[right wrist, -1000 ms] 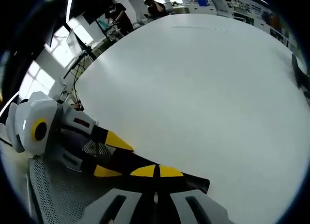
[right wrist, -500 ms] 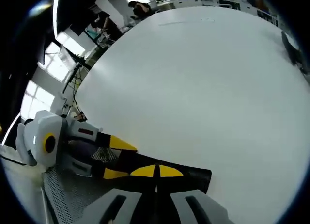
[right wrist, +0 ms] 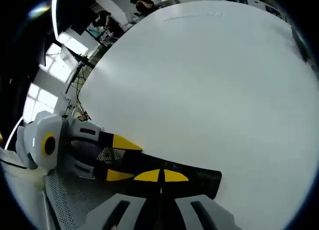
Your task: Press the specified remote control buttons in sequence, fully releasing each button before pressing the next.
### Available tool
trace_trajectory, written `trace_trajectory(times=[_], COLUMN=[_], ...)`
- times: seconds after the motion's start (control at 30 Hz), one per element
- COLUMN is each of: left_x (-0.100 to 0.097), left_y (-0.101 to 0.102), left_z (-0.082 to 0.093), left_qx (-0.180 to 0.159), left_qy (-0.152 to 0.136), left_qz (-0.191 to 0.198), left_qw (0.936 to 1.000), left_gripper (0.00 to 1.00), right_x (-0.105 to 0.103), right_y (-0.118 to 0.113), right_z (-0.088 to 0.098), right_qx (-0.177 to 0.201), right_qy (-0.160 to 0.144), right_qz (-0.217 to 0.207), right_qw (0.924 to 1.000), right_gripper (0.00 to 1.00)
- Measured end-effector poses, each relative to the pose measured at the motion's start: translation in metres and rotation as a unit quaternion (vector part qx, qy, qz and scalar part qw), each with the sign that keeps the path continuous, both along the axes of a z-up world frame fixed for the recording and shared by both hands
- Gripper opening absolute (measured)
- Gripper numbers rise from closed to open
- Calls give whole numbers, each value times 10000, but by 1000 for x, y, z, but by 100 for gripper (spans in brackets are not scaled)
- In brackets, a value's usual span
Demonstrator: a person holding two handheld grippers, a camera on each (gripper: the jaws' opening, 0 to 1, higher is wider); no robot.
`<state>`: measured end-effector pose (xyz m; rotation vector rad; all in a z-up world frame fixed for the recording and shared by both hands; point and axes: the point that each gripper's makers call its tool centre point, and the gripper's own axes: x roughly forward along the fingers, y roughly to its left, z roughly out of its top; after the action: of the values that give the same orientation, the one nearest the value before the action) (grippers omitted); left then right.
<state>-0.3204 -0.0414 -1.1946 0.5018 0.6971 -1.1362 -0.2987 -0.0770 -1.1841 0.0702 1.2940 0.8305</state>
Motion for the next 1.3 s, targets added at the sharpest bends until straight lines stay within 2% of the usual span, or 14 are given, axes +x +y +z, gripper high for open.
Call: trace_trajectory(times=[0.43,0.6,0.8,1.3], left_x=[0,0,0,-1], left_y=[0,0,0,0], left_z=[0,0,0,0], left_qx=[-11,-13,-23,9], left_qy=[-7,-3,2,-17], left_qz=[3,8,15,-1], left_qw=[10000,10000,10000,10000], left_gripper=[25,25,25,25], right_x=[0,-1,-1,-13], right_y=[0,1,0,-1], right_z=[-1,0,0,-1], right_qx=[59,46,102,-28], right_qy=[27,-52,27,212], right_qz=[-52,-19,-95,85], right_qw=[10000,10000,9999,9997], right_gripper=[0,0,0,0])
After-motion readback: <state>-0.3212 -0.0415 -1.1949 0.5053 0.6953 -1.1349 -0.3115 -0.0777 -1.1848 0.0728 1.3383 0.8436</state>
